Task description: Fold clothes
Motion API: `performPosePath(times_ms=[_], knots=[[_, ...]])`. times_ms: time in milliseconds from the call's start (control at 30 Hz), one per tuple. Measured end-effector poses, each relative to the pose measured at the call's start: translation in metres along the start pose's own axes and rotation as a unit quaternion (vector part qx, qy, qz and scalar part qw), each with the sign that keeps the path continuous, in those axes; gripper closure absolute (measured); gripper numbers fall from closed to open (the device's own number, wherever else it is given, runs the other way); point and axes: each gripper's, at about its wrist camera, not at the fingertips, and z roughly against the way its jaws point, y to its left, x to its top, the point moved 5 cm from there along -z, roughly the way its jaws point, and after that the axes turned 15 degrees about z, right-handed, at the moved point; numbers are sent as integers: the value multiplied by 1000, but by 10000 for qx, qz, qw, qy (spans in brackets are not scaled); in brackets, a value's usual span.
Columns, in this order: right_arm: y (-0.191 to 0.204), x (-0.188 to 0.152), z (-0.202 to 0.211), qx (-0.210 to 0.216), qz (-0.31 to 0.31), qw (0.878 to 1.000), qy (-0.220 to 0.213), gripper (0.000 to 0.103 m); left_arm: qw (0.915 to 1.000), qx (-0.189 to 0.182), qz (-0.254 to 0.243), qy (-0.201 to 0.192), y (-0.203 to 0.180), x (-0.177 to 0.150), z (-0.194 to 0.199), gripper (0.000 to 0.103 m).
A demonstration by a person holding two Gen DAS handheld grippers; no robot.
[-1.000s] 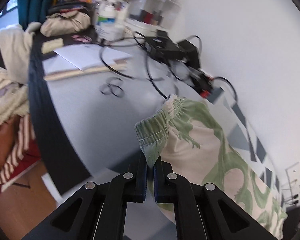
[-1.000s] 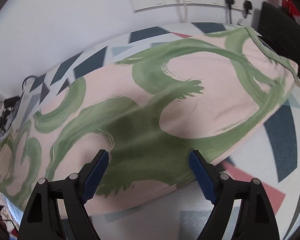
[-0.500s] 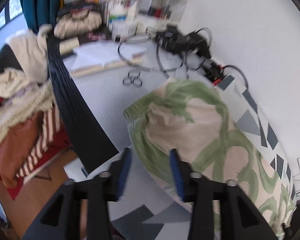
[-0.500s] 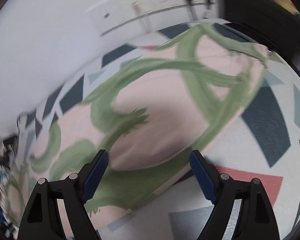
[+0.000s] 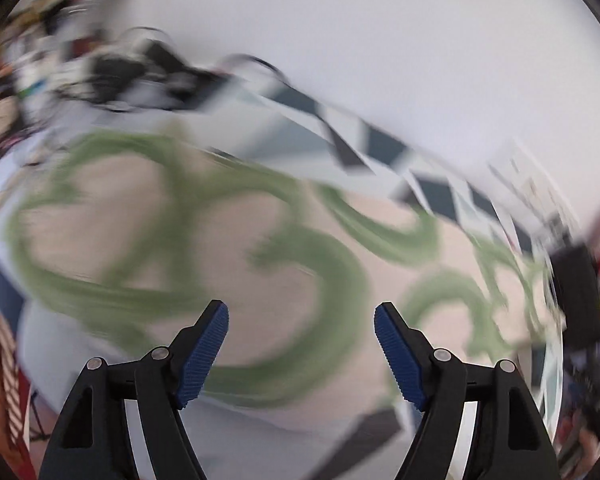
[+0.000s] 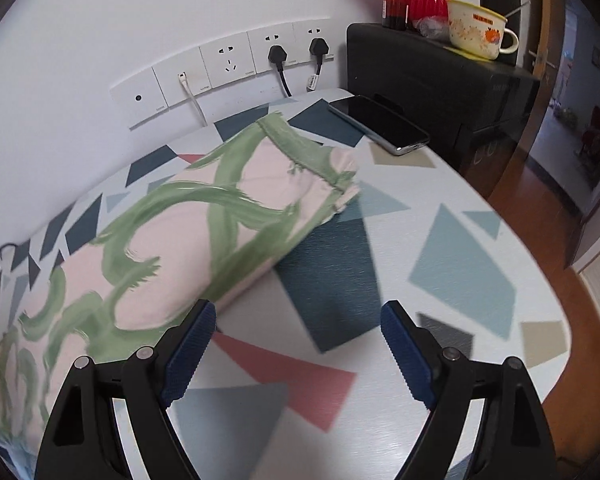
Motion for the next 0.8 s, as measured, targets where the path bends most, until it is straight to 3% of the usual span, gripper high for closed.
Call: performPosePath(times_ms=[133, 400, 500, 633, 800], knots=[[-15, 6, -23, 83, 504, 9984, 257, 17, 9959, 181, -873, 118, -62, -34, -33, 27], [-33, 5, -78, 377, 1617, 9832, 763, 17, 9827, 660, -1609, 635, -132, -98, -85, 27], [-41, -2, -95, 528, 1789, 9776, 976, 15, 9795, 825, -1677, 756, -141, -115, -95, 27], [-47, -4, -102, 738, 1834, 9759, 922, 0, 9786, 1043, -1585, 799, -145, -127, -101, 26], [-45, -8, -102, 796, 1977, 9742, 747, 0, 9805, 1224, -1331, 775, -142, -128, -103, 20]])
